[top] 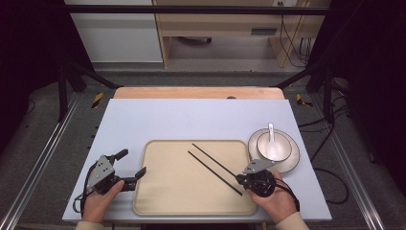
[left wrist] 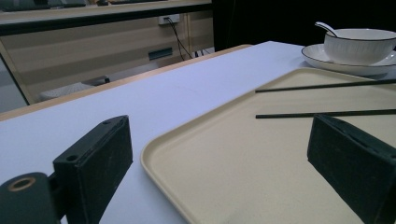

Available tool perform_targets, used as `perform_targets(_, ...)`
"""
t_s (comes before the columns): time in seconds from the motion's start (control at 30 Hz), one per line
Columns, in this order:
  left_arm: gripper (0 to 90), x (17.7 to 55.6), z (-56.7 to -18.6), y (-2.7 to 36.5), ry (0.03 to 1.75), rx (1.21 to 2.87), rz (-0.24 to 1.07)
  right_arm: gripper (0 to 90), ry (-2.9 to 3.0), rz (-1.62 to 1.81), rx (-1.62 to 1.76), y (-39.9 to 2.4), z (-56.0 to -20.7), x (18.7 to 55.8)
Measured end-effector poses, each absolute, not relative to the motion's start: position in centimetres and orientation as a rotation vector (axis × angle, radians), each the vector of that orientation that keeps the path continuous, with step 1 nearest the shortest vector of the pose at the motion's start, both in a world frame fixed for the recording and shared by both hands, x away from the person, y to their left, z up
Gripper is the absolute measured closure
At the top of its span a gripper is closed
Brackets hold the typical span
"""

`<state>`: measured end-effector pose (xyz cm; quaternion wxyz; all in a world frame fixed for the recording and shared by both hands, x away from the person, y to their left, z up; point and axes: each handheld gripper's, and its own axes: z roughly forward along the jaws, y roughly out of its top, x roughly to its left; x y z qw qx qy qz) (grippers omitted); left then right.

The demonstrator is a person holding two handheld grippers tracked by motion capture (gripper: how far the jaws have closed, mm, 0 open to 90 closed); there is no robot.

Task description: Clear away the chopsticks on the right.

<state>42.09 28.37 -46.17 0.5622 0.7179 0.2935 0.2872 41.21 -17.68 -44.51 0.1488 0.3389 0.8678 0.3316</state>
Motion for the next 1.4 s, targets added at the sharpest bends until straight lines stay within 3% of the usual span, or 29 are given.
perform_targets(0.63, 6.5, 41.9, -45.9, 27.8, 0.669, 1.690, 0.666, 84.6, 2.576, 0.926, 1.004, -16.8, -46.2, 41.4)
perform_targets(0.9, 7.5, 41.7, -45.7, 27.3, 0.656, 1.704, 0.633, 72.3, 2.517, 1.005, 0.998, -17.6, -45.7, 41.2)
perform_targets(0.97, 9.7, 41.4, -45.5, 26.8, 0.647, 1.711, 0.612, 64.7, 2.485, 1.046, 0.995, -17.8, -45.6, 41.1)
perform_targets(1.2, 30.9, 41.2, -44.6, 22.5, 0.694, 1.846, 0.487, 23.1, 2.338, 1.097, 0.993, -18.4, -44.9, 40.3)
perform_targets(1.3, 51.9, 42.3, -44.7, 20.1, 0.735, 1.916, 0.454, 11.8, 2.267, 1.113, 0.998, -19.1, -44.4, 39.8)
perform_targets(1.37, 62.2, 43.2, -44.9, 18.7, 0.763, 1.950, 0.421, 8.9, 2.243, 1.133, 0.995, -19.6, -44.1, 39.5)
perform_targets(1.4, 72.0, 43.7, -45.0, 17.9, 0.759, 1.972, 0.415, 8.5, 2.223, 1.142, 1.002, -19.9, -44.0, 39.2)
